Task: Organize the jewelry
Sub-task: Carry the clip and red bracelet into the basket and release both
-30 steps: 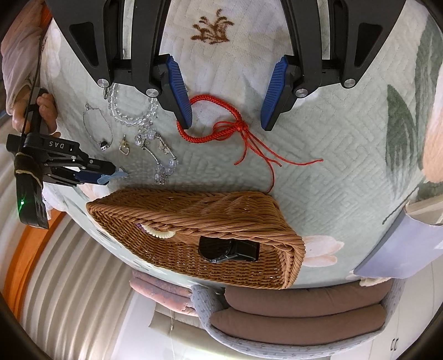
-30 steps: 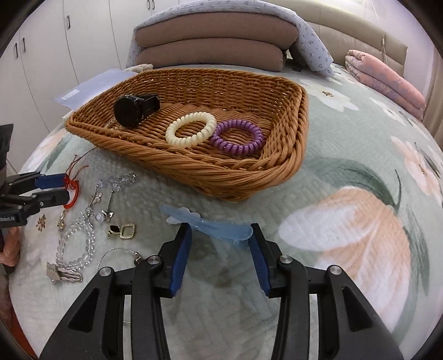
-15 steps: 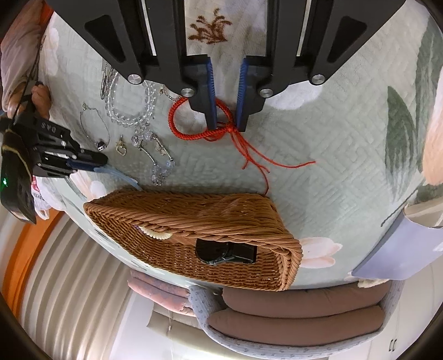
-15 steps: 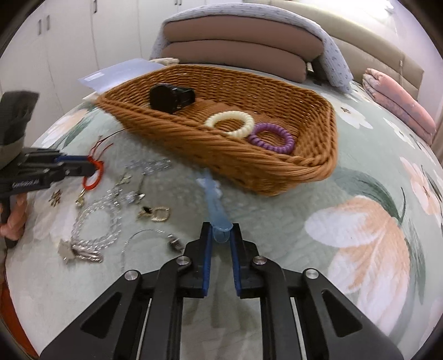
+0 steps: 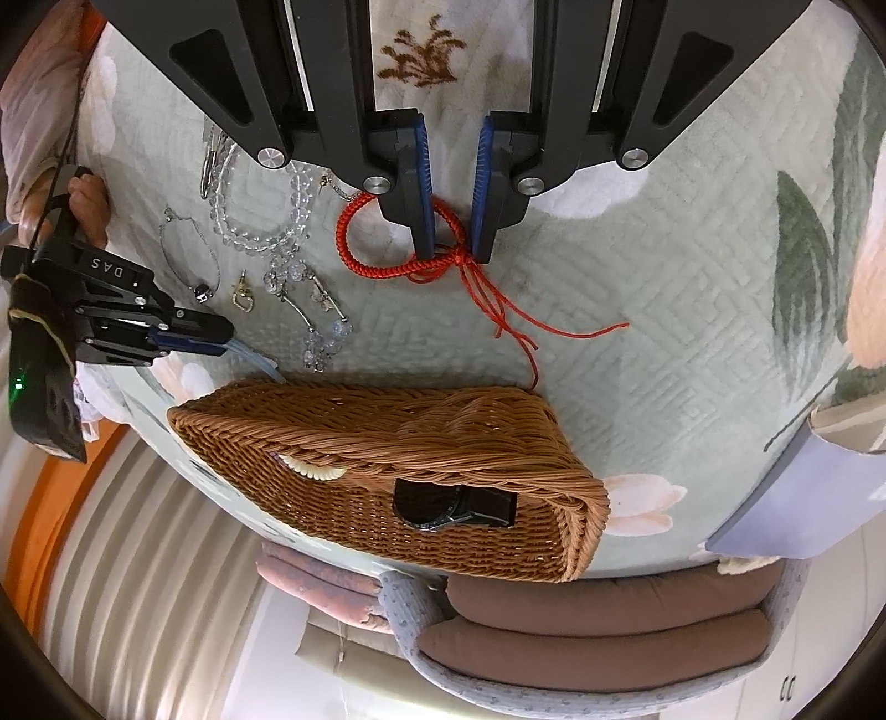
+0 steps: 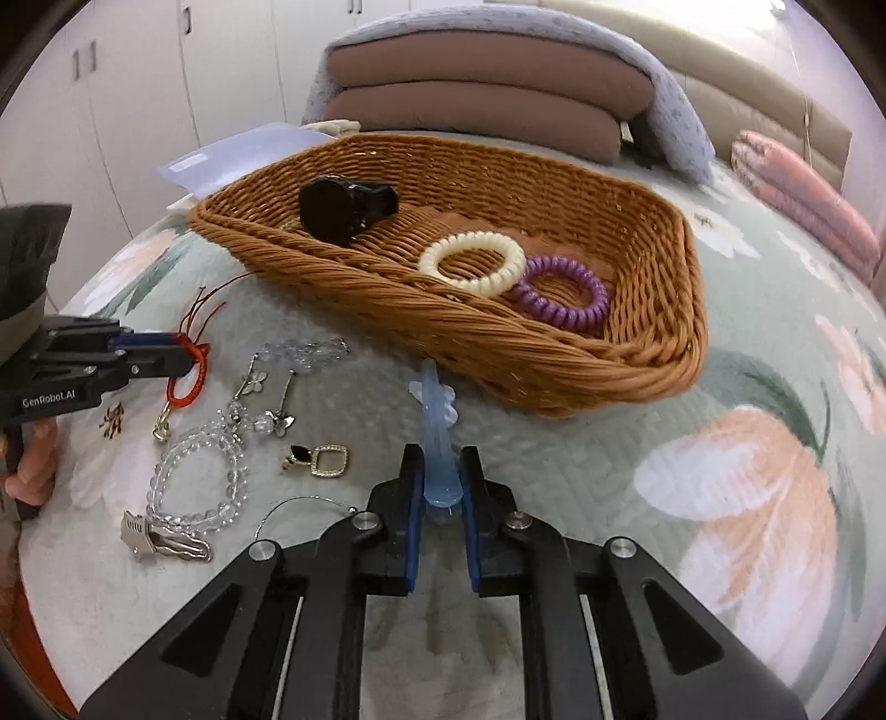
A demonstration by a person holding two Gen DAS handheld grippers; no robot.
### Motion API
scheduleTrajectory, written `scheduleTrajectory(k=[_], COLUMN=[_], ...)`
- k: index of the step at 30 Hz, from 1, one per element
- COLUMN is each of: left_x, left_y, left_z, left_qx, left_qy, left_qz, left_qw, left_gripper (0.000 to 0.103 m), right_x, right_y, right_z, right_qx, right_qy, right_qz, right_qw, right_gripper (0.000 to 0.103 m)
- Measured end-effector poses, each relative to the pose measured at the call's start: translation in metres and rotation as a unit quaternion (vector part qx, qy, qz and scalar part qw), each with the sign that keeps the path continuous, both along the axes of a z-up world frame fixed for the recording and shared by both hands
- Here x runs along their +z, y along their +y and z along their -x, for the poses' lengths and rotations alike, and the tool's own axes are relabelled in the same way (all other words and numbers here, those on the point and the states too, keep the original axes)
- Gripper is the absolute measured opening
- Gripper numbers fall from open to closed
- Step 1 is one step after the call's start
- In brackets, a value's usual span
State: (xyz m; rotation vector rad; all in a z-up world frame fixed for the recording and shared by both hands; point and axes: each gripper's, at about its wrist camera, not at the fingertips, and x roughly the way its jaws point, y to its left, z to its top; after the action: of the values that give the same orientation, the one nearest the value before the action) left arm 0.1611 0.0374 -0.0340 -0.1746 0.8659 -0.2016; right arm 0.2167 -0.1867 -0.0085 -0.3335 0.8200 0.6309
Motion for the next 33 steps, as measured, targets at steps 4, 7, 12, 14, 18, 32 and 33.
scheduleTrajectory(k=[4, 7, 12, 14, 18, 32, 33], left_x=[0.002, 0.008, 0.025, 0.037, 0.067, 0.095, 0.083], left_y=[-0.001, 0.002, 0.005, 0.004, -0.003, -0.038, -0.043], left_z=[0.003, 0.009, 0.021, 0.030, 0.038, -0.094, -0.099], left_qx=[0.001, 0.002, -0.022, -0.033, -0.043, 0.007, 0.001], left_qy=[-0.006, -0.023, -0.048, -0.070, -0.113, -0.145, -0.136], left_qz=[-0.003, 0.012, 0.055, 0.061, 0.062, 0.077, 0.070], left_qw=[1.0000, 0.9997, 0.9971, 0.9951, 0.9907, 0.9865, 0.9883], left_gripper=[0.006, 0.005, 0.005, 0.005, 0.005, 0.005, 0.005], right_x=[0.004, 0.014, 0.036, 0.048, 0.079, 0.094, 0.081], right_y=[-0.005, -0.013, -0.019, -0.025, -0.045, -0.029, -0.032], right_z=[0.005, 0.017, 0.050, 0.060, 0.064, -0.063, -0.071], right_qx=[-0.001, 0.006, 0.035, 0.044, 0.025, -0.158, -0.170], right_qy=[-0.002, -0.001, -0.028, -0.042, -0.060, -0.055, -0.048], right_qz=[-0.013, -0.042, -0.052, -0.073, -0.140, -0.206, -0.208], right_qw=[1.000, 0.999, 0.998, 0.995, 0.988, 0.964, 0.962], right_gripper=[0.014, 0.014, 0.014, 0.014, 0.014, 0.014, 0.014])
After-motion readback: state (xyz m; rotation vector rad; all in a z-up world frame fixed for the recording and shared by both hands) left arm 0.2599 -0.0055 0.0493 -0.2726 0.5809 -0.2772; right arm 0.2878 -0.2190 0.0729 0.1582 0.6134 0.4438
